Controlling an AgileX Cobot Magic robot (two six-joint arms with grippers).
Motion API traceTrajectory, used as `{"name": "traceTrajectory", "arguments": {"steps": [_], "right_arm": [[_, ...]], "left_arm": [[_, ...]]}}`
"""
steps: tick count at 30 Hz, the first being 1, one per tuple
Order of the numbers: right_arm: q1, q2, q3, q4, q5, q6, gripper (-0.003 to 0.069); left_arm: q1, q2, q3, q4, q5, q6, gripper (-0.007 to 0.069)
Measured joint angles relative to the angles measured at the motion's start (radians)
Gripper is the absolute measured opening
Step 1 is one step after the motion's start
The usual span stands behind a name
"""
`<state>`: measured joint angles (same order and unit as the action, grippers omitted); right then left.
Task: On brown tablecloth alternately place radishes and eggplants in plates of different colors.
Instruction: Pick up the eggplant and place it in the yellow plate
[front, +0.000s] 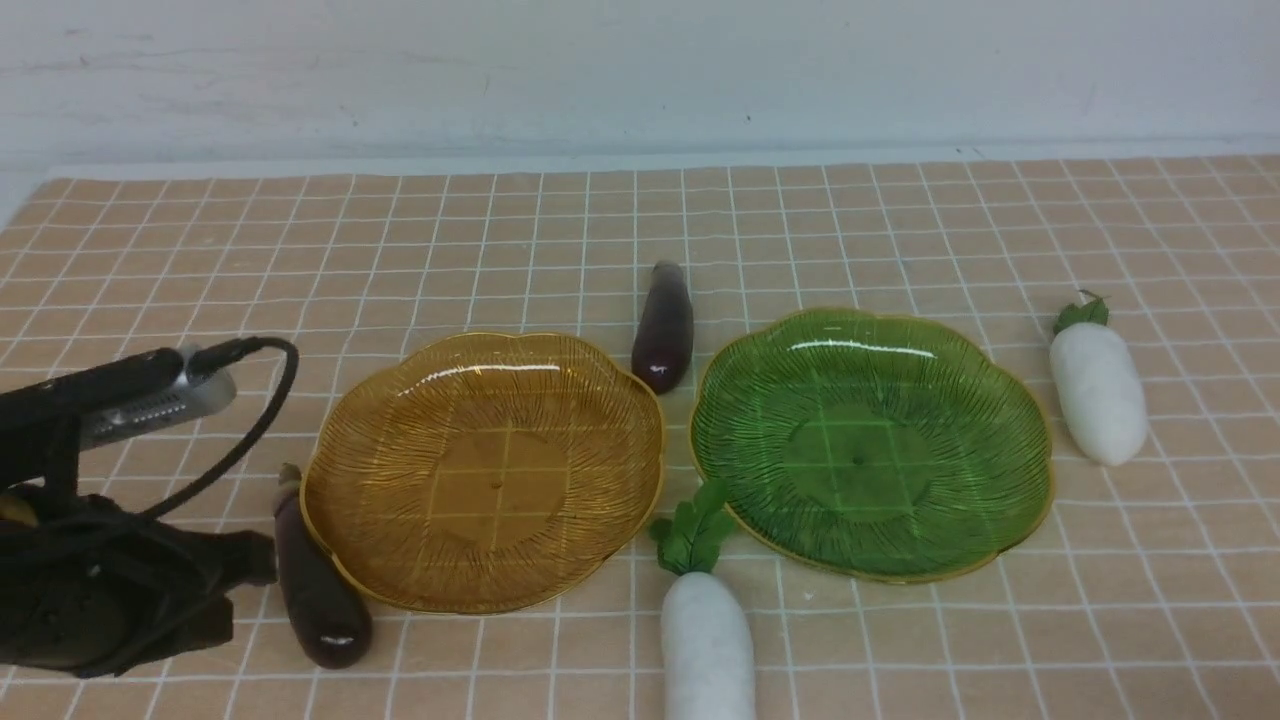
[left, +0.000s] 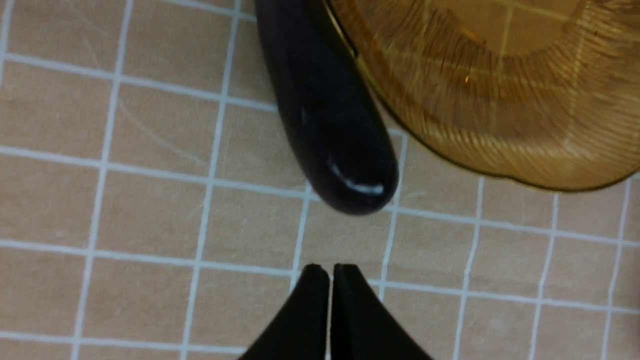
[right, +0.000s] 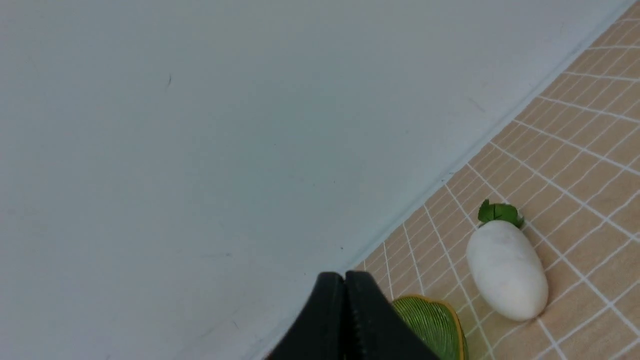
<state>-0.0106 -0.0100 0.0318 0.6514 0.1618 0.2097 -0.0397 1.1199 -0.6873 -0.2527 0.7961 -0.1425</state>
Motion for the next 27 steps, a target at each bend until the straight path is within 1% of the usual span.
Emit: {"name": "traceTrajectory", "arguments": {"steps": [3,4,5,7,12,13,15,17,19,27], "right_arm": [[0.0,0.0,0.0,0.001,0.017,-0.005,-0.0015],[0.0,0.0,0.0,0.001,0.017,-0.006,-0.0015],[0.0,0.0,0.0,0.001,0.016,-0.007,-0.0015],[0.0,0.0,0.0,0.001,0.01,-0.007,-0.0015],[0.0,0.0,0.0,0.001,0.004,-0.01,-0.0015],[0.0,0.0,0.0,0.001,0.004,-0.01,-0.0015],[0.0,0.0,0.0,0.001,0.004,-0.01,-0.0015],[0.0,0.0,0.0,0.001,0.004,-0.01,-0.0015],[0.0,0.0,0.0,0.001,0.004,-0.01,-0.0015],[0.0,0.0,0.0,0.001,0.004,-0.01,-0.0015]], "left_arm": [[0.0,0.034,-0.011,-0.013,-0.034,0.014,0.0],[0.0,0.065,-0.015,-0.019,-0.058,0.03,0.0013],[0.0,0.085,-0.015,-0.025,-0.068,0.042,0.0033],[0.0,0.149,-0.016,-0.054,-0.078,0.082,0.0108],[0.0,0.254,-0.019,-0.204,-0.128,0.232,0.0398],[0.0,0.28,-0.02,-0.235,-0.135,0.27,0.0472],[0.0,0.324,-0.02,-0.257,-0.16,0.308,0.0566],[0.0,0.347,-0.02,-0.26,-0.183,0.316,0.0598],[0.0,0.366,-0.02,-0.263,-0.206,0.319,0.0605],[0.0,0.425,-0.02,-0.22,-0.214,0.337,0.0584]]}}
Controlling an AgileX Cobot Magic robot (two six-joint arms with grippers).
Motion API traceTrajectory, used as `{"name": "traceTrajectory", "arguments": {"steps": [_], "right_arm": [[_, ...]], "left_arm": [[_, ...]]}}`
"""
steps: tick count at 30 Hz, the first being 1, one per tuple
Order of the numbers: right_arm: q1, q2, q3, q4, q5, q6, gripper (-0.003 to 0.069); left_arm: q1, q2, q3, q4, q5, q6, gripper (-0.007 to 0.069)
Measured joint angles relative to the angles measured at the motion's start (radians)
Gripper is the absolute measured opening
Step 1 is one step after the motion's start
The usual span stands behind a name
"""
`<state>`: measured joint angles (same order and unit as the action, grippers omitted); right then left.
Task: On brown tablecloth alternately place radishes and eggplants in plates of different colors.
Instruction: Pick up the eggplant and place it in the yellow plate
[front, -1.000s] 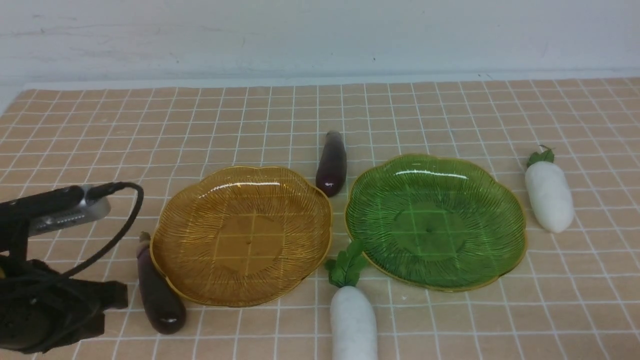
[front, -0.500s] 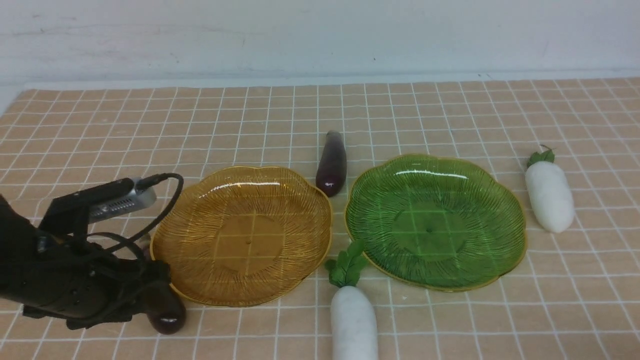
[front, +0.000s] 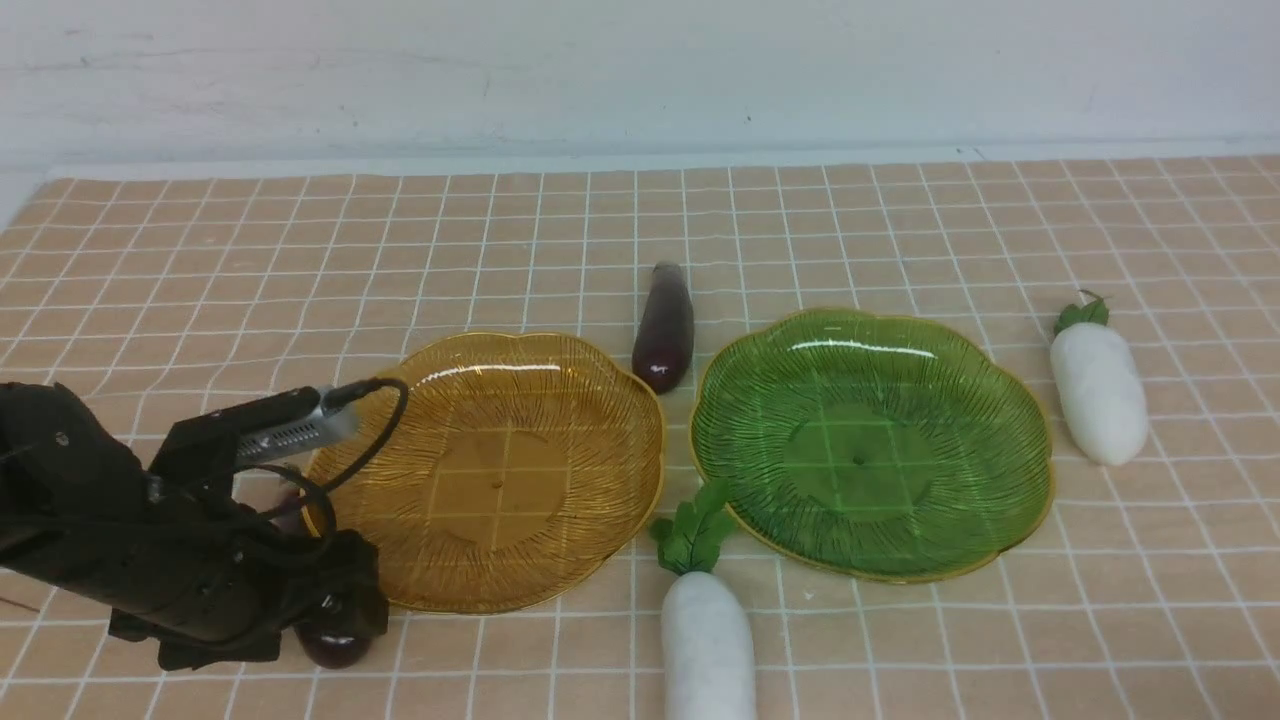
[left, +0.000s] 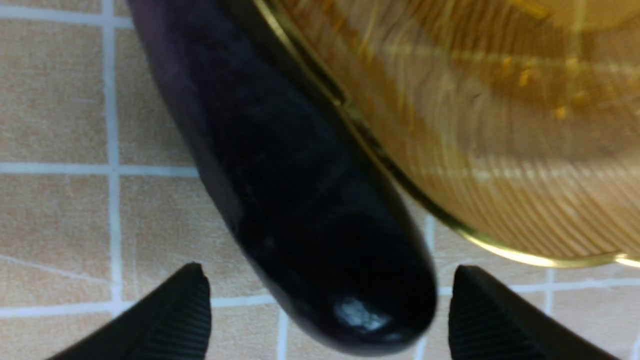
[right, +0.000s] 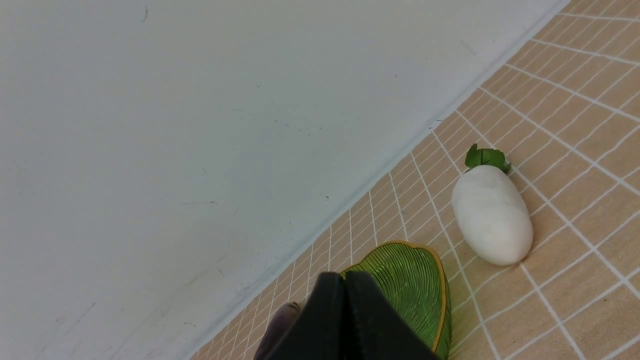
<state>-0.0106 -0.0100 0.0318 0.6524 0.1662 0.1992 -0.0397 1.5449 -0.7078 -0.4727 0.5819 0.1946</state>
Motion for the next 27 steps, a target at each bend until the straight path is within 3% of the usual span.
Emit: {"name": "traceTrajectory", "arguments": {"steps": [18,23,27], "right_arm": [[0.0,0.0,0.0,0.0,-0.015,0.0,-0.0015],[0.0,0.0,0.0,0.001,-0.015,0.0,-0.0015],[0.0,0.0,0.0,0.001,-0.015,0.0,-0.0015]], "left_arm": [[0.0,0.032,0.0,0.018,-0.041,0.001,0.0567],[0.0,0.032,0.0,0.02,-0.043,0.0,0.0399],[0.0,0.032,0.0,0.031,-0.043,-0.001,0.0346]]}}
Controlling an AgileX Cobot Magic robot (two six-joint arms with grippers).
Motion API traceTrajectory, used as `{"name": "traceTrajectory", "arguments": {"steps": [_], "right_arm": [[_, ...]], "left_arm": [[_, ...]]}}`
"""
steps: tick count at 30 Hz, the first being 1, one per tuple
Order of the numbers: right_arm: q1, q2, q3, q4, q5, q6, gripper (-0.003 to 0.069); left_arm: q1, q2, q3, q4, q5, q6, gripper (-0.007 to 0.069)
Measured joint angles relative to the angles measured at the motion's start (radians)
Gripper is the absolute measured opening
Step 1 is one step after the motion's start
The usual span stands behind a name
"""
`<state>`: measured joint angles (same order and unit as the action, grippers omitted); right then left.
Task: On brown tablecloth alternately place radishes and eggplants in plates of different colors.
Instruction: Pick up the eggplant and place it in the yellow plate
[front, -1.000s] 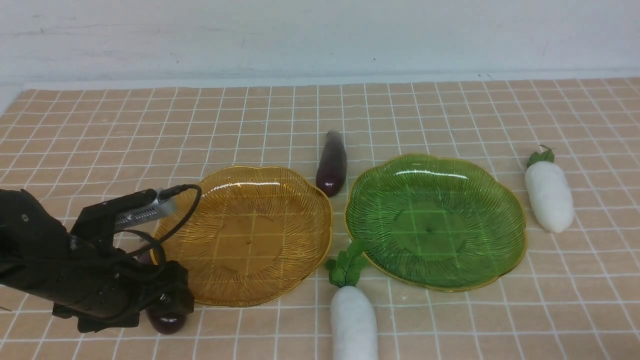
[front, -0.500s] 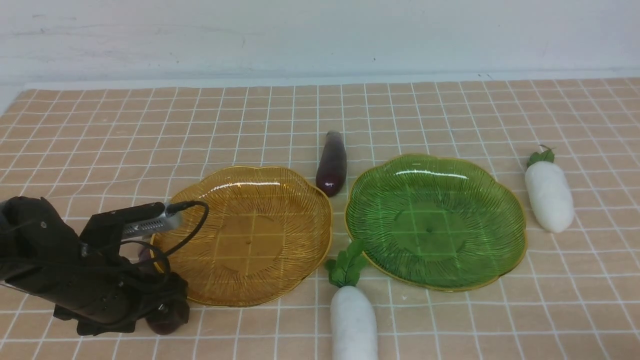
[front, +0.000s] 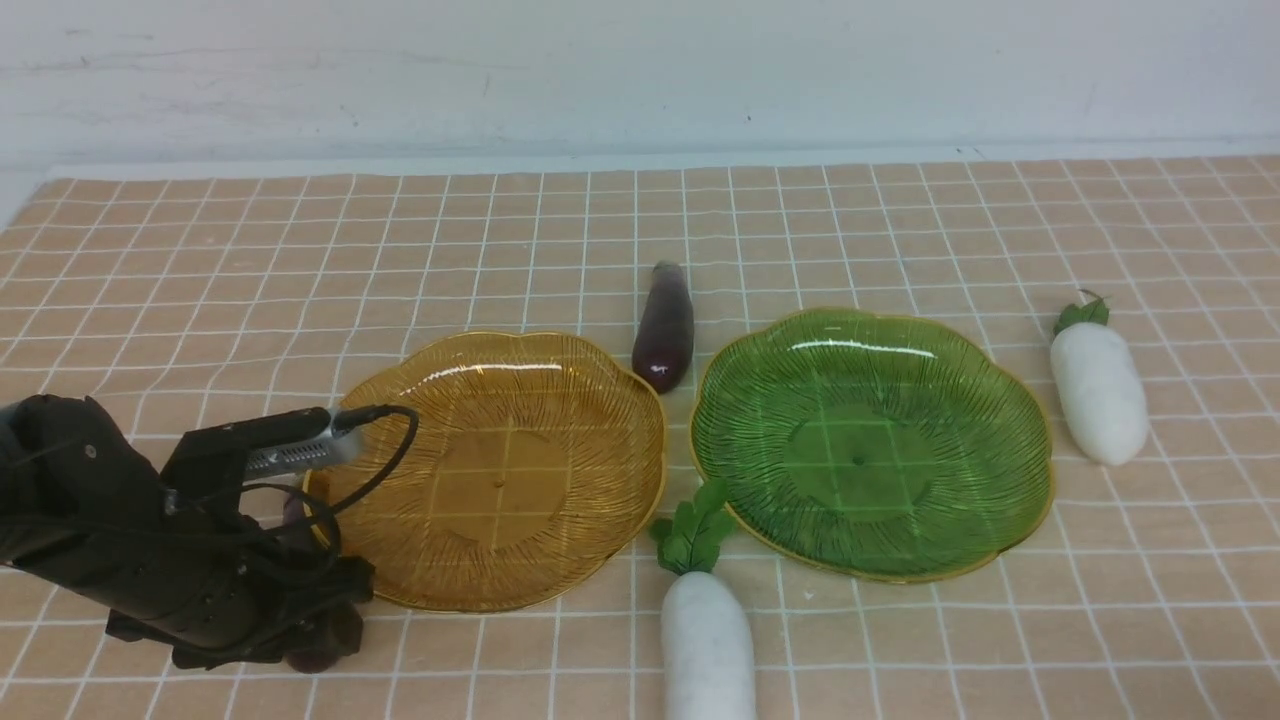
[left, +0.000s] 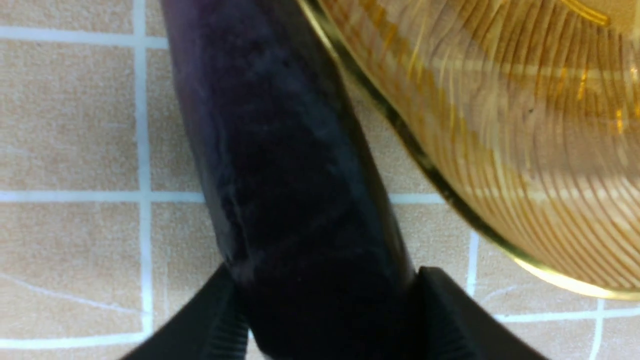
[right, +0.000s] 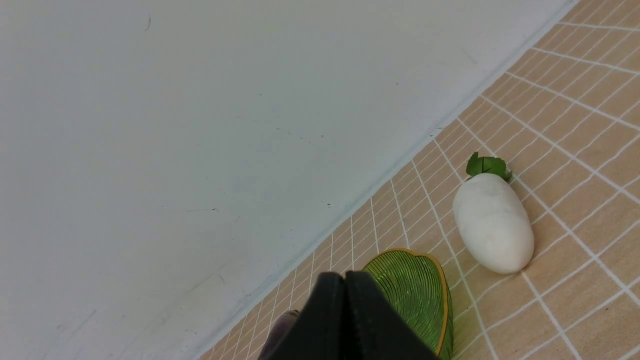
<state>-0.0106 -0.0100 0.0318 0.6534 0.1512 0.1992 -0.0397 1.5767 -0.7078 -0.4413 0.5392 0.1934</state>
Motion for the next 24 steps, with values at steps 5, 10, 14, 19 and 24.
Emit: {"name": "traceTrajectory", "arguments": {"steps": [5,10,14,19,24], "right_arm": [[0.0,0.0,0.0,0.001,0.0,0.0,-0.0015],[0.0,0.0,0.0,0.001,0.0,0.0,-0.0015],[0.0,0.0,0.0,0.001,0.0,0.0,-0.0015],[0.0,0.0,0.0,0.001,0.0,0.0,-0.0015],[0.0,0.0,-0.036,-0.013,0.088,-0.022,-0.0015]], "left_arm": [[0.0,0.0,-0.003,0.036,0.005,-0.053,0.0307],[0.0,-0.034,-0.002,0.147,0.034,-0.174,0.0302],[0.0,-0.087,-0.013,0.255,0.062,-0.276,0.0301],[0.0,-0.173,-0.07,0.38,0.128,-0.397,0.03],[-0.008,-0.224,-0.153,0.405,0.168,-0.402,0.0299]]}}
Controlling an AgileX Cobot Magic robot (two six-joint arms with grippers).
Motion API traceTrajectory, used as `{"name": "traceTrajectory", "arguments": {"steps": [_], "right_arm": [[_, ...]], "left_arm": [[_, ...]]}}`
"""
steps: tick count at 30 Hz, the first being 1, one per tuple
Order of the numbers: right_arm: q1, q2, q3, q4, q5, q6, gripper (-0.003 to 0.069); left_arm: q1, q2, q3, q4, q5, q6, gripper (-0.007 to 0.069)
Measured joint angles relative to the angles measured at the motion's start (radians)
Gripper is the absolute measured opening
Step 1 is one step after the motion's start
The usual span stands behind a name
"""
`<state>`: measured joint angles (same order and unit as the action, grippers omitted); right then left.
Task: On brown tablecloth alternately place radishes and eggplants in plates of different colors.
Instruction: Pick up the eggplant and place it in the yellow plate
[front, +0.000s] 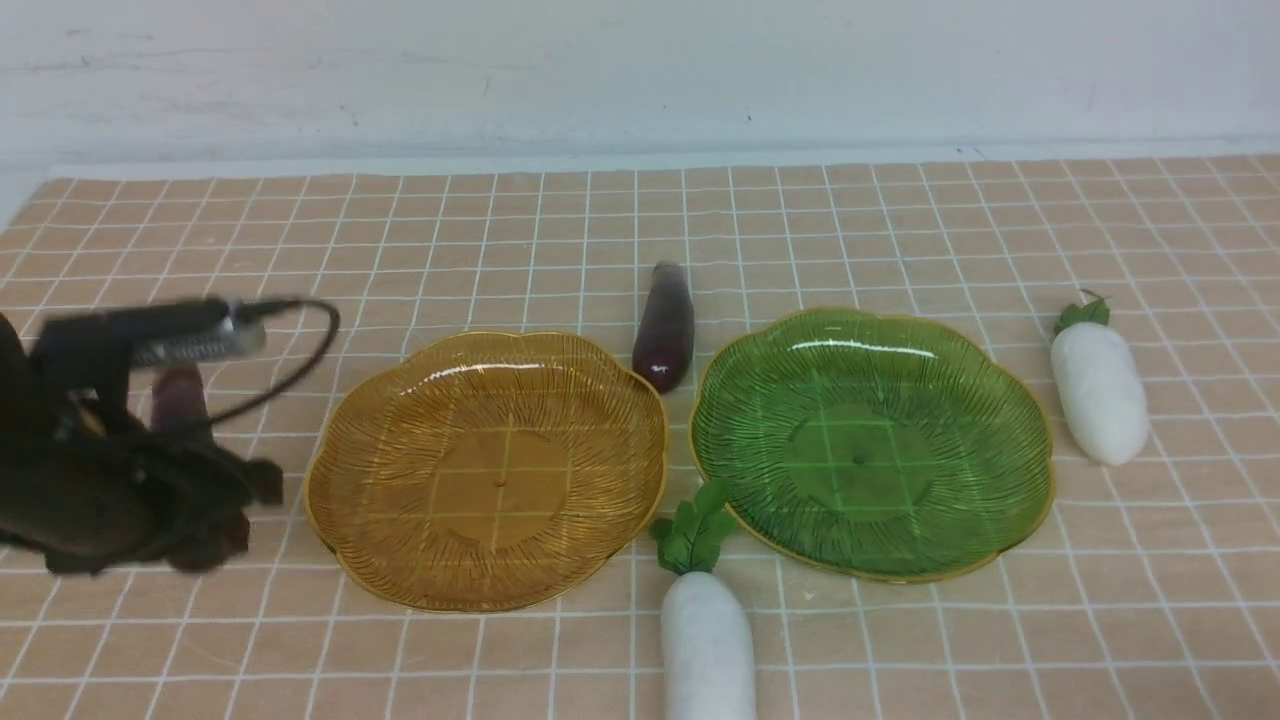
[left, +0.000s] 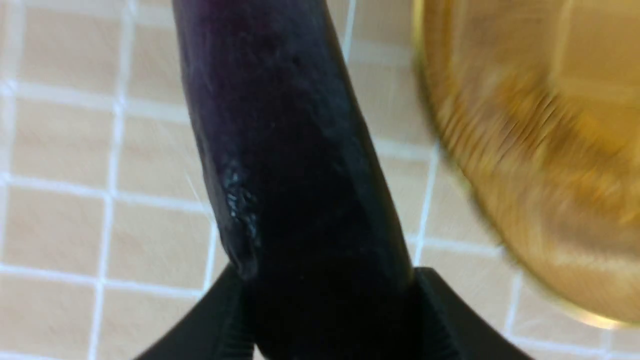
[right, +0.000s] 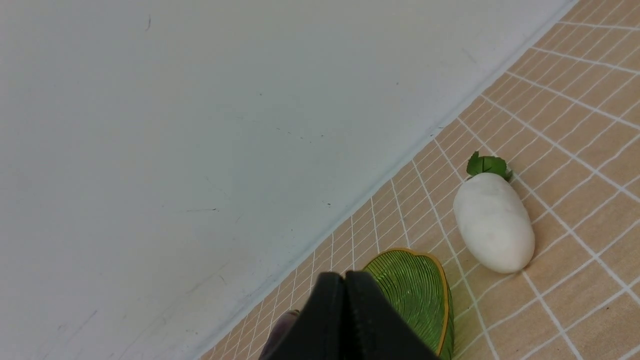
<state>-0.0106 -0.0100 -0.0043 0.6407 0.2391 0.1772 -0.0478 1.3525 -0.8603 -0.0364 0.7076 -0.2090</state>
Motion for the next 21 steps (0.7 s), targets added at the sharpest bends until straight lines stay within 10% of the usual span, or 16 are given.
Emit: {"name": "traceTrajectory", "arguments": {"steps": [8,15,21], "right_arm": [[0.0,0.156,-0.348,-0.149,0.268,-0.166,-0.0014],[0.0,0.805,-0.826,-0.19,0.948,-0.239,-0.0013],[0.127,1.006,-0.871,-0.145,0.951,-0.281,-0.0011]], "left_arm": [[-0.184,0.042,-0.127,-0.053,-0.018,0.116,0.0298],[-0.289,0.27,-0.231,-0.064,-0.057,0.124,0.0337],[-0.289,0.337,-0.278,-0.064,0.008,0.116,0.0453]]}}
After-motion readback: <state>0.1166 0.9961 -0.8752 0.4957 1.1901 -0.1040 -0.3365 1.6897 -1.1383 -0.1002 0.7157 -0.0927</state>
